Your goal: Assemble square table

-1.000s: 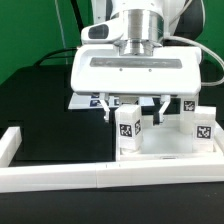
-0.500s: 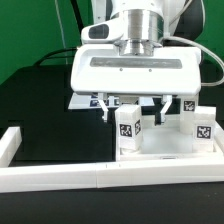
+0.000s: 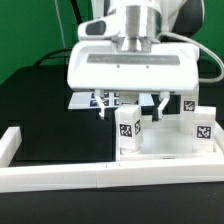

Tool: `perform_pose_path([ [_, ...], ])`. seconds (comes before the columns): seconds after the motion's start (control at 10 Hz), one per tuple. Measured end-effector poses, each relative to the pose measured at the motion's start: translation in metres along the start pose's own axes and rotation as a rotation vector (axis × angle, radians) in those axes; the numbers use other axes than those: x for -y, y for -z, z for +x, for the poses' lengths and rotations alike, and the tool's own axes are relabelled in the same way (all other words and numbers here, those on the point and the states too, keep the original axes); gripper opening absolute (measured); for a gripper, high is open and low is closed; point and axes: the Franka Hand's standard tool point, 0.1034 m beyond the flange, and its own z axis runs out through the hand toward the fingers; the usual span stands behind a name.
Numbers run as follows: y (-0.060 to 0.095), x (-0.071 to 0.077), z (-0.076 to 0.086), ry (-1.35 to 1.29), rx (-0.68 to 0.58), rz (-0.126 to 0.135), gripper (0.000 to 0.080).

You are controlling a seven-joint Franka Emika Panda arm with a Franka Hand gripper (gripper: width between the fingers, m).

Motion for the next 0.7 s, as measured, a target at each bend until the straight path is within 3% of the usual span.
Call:
perform_pose_path([
  [0.1,0.009,-0.007,0.005,-0.037,0.099,0.020,0.0649],
  [0.3,0.014,-0.013,0.013,-0.097,0.243,0.057,0.0649],
  [0.5,0.015,0.000,0.014,-0.156,0.470,0.088,0.0649],
  [0.7,0.001,0.010,0.026,-0.165,0.500,0.085,0.0649],
])
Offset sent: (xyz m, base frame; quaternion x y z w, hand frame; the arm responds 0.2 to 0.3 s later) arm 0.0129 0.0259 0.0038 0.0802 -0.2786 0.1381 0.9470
